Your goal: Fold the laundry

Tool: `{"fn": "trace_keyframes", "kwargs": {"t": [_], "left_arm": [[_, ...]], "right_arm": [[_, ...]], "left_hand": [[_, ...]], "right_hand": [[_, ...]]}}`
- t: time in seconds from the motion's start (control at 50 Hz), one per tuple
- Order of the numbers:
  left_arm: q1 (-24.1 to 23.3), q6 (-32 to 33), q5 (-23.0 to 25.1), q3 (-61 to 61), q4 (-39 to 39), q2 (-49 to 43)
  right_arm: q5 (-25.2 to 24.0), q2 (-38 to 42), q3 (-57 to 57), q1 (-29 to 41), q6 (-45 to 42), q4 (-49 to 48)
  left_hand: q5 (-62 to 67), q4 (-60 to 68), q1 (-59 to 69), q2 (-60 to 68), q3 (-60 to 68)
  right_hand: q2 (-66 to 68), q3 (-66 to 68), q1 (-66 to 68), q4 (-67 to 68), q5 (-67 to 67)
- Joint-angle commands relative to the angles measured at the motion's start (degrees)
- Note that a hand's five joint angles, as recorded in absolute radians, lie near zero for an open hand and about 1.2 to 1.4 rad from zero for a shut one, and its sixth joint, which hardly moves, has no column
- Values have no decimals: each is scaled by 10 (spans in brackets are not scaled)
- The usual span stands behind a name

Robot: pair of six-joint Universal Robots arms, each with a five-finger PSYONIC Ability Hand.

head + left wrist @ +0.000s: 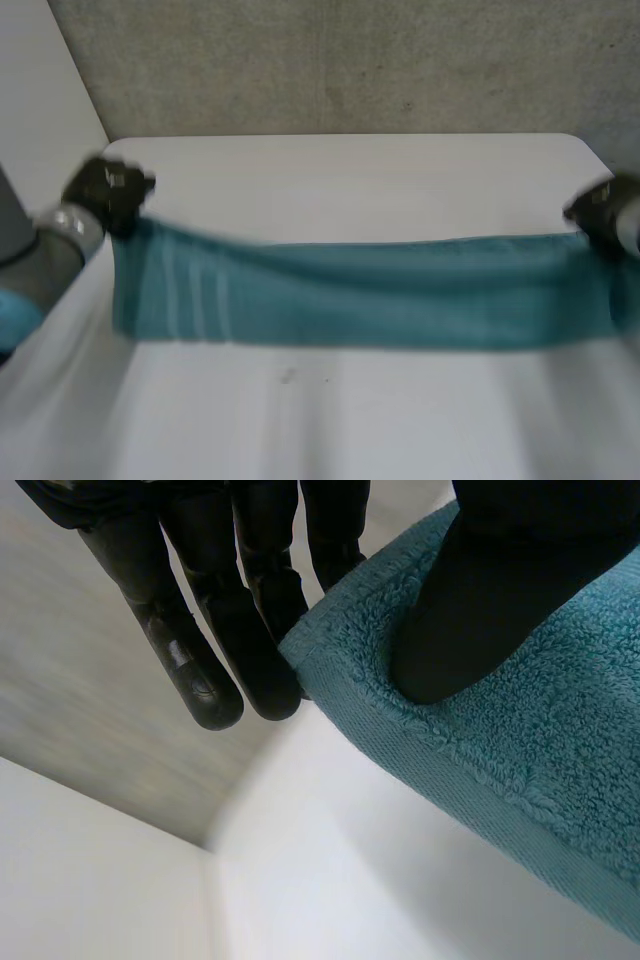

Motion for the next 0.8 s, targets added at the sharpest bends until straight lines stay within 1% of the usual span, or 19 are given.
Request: {"fn": "trace_keyframes", "kwargs": {"t": [0.02, 0.06, 0.08, 0.1, 0.12, 0.16, 0.2, 0.3, 0.32, 0.36, 0.4, 0.46, 0.5, 0.52, 0.56, 0.62, 0.66, 0.74, 0.8], "left_arm": [[-23, -63, -36, 269, 82, -1], [-23, -90, -48, 287, 125, 15], [-21, -101, -58, 292, 145, 23], [-18, -122, -73, 294, 177, 38], [-16, -131, -79, 289, 193, 45], [-17, -148, -83, 275, 214, 55], [-15, -165, -78, 233, 221, 65], [-10, -190, -65, 121, 227, 77], [-8, -192, -65, 101, 228, 78], [-3, -197, -64, 62, 228, 79], [8, -203, -62, 8, 230, 79], [15, -215, -62, -54, 247, 78], [16, -220, -60, -82, 260, 74], [16, -221, -58, -101, 271, 70], [17, -222, -46, -144, 305, 54], [16, -221, -35, -178, 335, 27], [15, -219, -34, -190, 338, 19], [16, -221, -34, -206, 339, 13], [19, -221, -33, -222, 339, 14]], "right_arm": [[37, 9, -264, 38, 80, -191], [36, -7, -273, 38, 104, -247], [35, -38, -264, 39, 124, -294], [35, -56, -256, 40, 131, -313], [34, -75, -245, 39, 135, -323], [24, -118, -201, 37, 137, -324], [11, -134, -164, 38, 140, -316], [-45, -141, -41, 39, 141, -286], [-62, -144, -1, 39, 141, -281], [-67, -145, 17, 39, 140, -279], [-85, -144, 84, 39, 136, -276], [-92, -141, 138, 35, 141, -282], [-93, -140, 150, 35, 141, -283], [-100, -129, 182, 35, 144, -287], [-106, -110, 200, 35, 144, -291], [-116, -56, 231, 33, 145, -301], [-117, -23, 250, 32, 145, -305], [-117, 3, 274, 32, 145, -307], [-118, 7, 296, 29, 145, -307]], "left_hand": [[152, 115, 142, 111, 115], [152, 115, 142, 111, 115], [152, 115, 142, 111, 115], [152, 115, 142, 111, 115], [152, 115, 142, 111, 115], [152, 115, 142, 111, 115], [152, 115, 142, 111, 115], [152, 115, 142, 111, 115], [152, 115, 142, 111, 115], [152, 115, 142, 111, 115], [152, 115, 142, 111, 115], [152, 115, 142, 111, 115], [152, 115, 142, 111, 115], [152, 115, 142, 111, 115], [152, 115, 142, 111, 115], [152, 115, 142, 111, 115], [152, 115, 142, 111, 115], [152, 115, 142, 111, 115], [152, 115, 142, 111, 115]], "right_hand": [[122, 119, 257, 117, 138], [122, 119, 257, 117, 138], [122, 119, 257, 117, 138], [122, 119, 257, 117, 138], [122, 119, 257, 117, 138], [122, 119, 257, 117, 138], [122, 119, 257, 117, 138], [122, 119, 257, 117, 138], [122, 119, 257, 117, 138], [122, 119, 257, 117, 138], [122, 119, 257, 117, 138], [122, 119, 257, 117, 138], [122, 119, 257, 117, 138], [122, 119, 257, 117, 138], [122, 119, 257, 117, 138], [122, 119, 257, 117, 138], [122, 119, 257, 117, 138], [122, 119, 257, 117, 138], [122, 119, 257, 117, 138]]}}
